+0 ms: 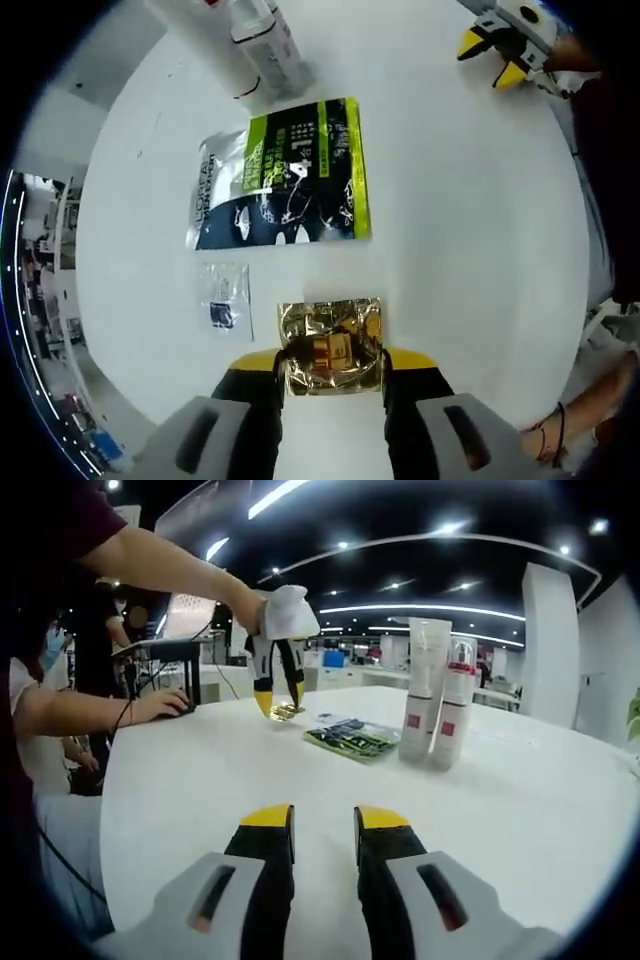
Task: Arrange the skincare products in the storage area until every visible bottle or jar stands upright without overlapping.
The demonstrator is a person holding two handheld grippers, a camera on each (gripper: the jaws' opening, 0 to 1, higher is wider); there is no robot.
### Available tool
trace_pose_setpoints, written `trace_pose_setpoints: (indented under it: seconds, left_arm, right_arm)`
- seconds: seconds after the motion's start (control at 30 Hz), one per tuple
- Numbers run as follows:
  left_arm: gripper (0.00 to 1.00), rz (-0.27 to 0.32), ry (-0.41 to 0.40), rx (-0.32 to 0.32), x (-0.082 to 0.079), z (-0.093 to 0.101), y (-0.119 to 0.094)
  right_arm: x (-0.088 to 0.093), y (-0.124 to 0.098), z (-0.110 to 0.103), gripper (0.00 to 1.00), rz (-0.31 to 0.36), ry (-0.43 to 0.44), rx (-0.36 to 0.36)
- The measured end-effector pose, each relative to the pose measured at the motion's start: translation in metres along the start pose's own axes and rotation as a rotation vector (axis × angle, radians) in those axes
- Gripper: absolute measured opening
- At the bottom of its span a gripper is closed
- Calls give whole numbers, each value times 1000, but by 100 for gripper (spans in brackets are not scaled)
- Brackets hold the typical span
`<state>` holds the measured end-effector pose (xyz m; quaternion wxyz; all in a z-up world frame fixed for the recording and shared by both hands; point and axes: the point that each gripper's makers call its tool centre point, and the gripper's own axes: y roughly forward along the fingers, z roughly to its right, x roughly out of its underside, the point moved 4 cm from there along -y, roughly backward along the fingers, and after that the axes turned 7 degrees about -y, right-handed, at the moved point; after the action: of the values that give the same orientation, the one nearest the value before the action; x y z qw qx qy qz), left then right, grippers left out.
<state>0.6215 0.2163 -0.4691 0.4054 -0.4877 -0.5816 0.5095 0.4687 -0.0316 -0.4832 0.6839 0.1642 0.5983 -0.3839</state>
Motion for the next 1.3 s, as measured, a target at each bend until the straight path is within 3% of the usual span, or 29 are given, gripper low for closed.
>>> trace_pose_setpoints:
  seconds: [0.33,1.3]
  left_arm:
    - [39,7,7,28,-12,-3,13]
    - [40,-35,7,78,-30,-12,17]
  right_arm:
    - [1,0,1,23,-4,2,2]
    - [2,2,-2,22,-18,-22,-7]
